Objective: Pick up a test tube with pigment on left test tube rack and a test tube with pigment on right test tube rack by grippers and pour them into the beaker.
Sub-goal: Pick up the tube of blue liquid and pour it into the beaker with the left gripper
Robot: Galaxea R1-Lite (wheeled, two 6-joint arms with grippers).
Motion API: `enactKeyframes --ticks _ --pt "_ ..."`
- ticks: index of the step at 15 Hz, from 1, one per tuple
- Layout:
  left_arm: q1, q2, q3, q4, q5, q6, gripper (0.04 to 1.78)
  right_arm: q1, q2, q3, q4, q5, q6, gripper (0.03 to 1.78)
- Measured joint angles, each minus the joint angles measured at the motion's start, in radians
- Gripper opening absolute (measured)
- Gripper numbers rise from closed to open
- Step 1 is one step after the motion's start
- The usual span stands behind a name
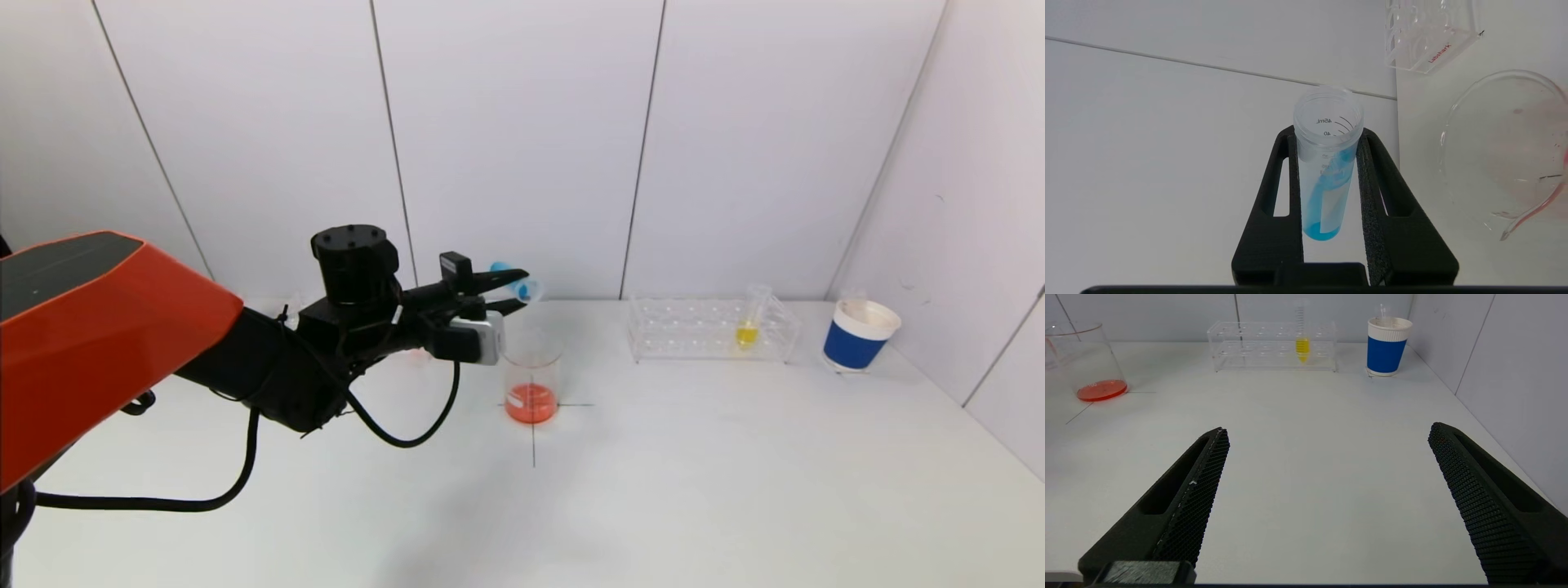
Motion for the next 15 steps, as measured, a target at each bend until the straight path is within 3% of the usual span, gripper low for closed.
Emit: enactKeyframes --ticks 15 --pt "0.009 0.011 0.084 -0.105 -0.018 0.003 0.42 0.0 0.0 0.0 0.0 0.0 0.0 1.77"
